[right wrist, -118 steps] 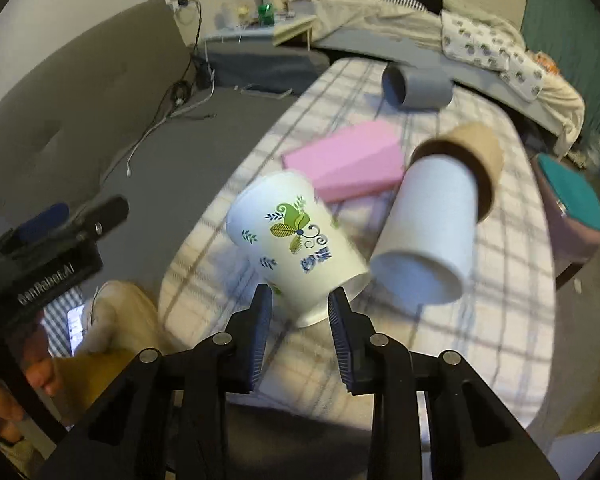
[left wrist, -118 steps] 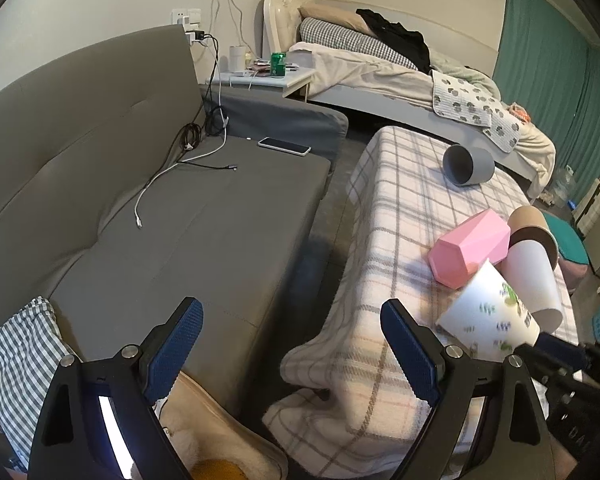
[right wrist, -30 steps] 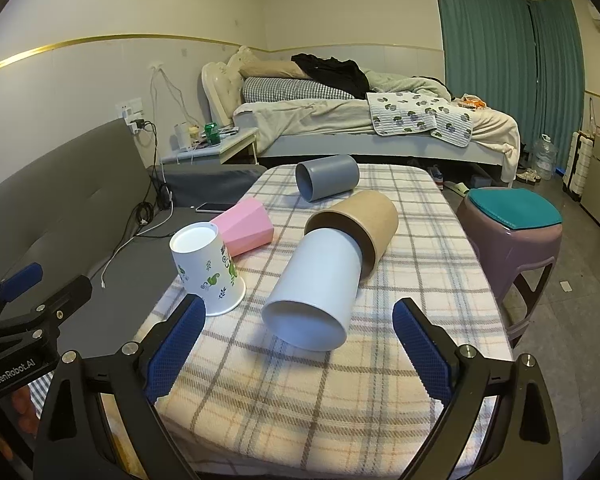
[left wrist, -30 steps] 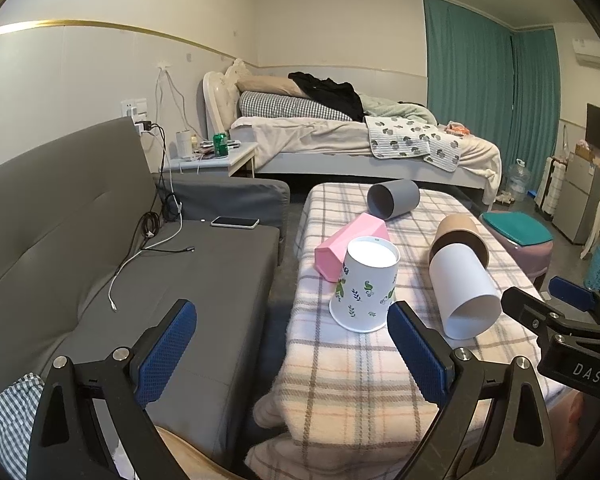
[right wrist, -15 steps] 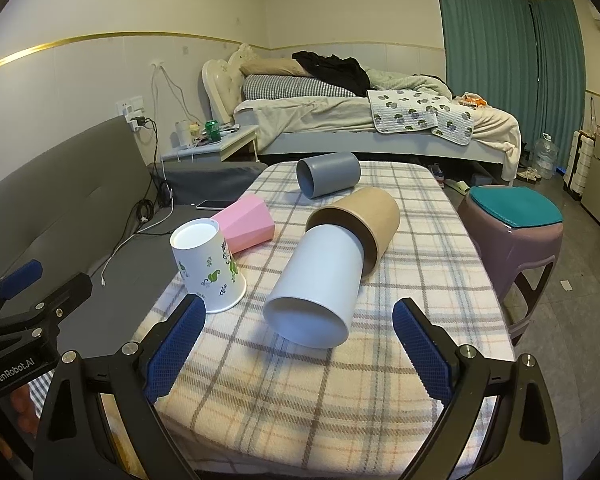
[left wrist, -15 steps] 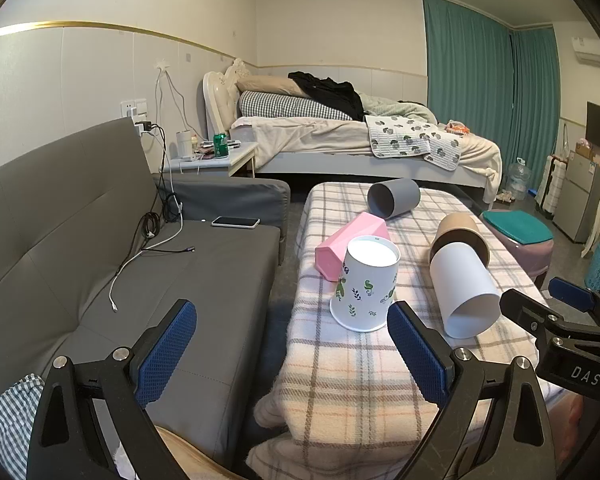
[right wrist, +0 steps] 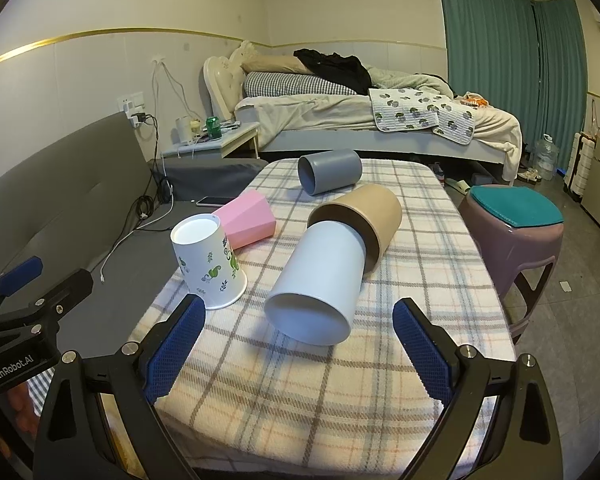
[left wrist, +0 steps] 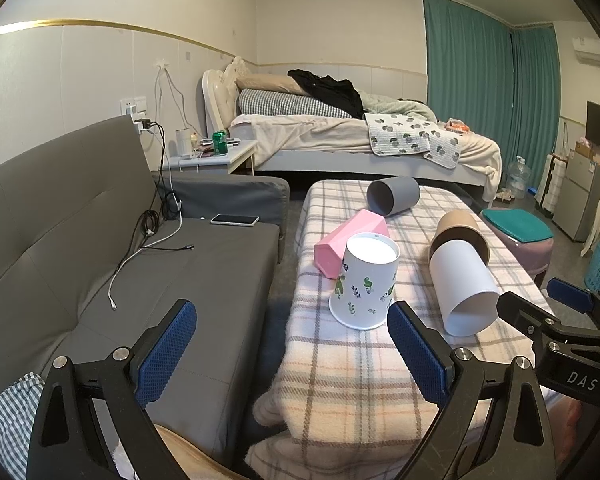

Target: Flip cup upside down

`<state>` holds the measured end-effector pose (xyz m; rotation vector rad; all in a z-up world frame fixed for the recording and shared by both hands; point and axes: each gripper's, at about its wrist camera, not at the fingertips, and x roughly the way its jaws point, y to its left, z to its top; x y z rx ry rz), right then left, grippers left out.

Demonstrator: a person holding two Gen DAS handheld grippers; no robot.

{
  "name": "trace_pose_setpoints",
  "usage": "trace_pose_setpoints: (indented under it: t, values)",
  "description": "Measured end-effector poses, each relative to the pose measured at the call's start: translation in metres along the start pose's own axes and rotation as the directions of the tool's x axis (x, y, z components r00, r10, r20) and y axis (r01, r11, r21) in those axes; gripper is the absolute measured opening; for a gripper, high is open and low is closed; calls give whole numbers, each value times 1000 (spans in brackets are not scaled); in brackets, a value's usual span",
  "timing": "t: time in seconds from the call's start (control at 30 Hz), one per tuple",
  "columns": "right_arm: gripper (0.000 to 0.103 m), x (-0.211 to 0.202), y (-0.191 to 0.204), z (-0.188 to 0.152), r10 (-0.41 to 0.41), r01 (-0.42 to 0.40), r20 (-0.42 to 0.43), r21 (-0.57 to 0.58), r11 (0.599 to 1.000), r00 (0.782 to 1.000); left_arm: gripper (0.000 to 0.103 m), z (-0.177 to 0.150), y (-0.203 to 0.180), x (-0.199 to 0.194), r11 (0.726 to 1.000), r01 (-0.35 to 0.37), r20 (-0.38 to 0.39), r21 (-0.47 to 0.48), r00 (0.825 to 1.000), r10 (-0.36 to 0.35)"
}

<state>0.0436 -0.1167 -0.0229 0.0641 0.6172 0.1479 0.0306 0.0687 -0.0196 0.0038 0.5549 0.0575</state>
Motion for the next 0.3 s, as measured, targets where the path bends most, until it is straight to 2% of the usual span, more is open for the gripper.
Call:
trace_pose_setpoints:
  t: [0.3]
  values:
    - [95, 2, 0, -3, 1, -1, -6, -2, 1000, 1000, 99, -4, -2, 1, 1000, -6, -3, 16, 1000, 6]
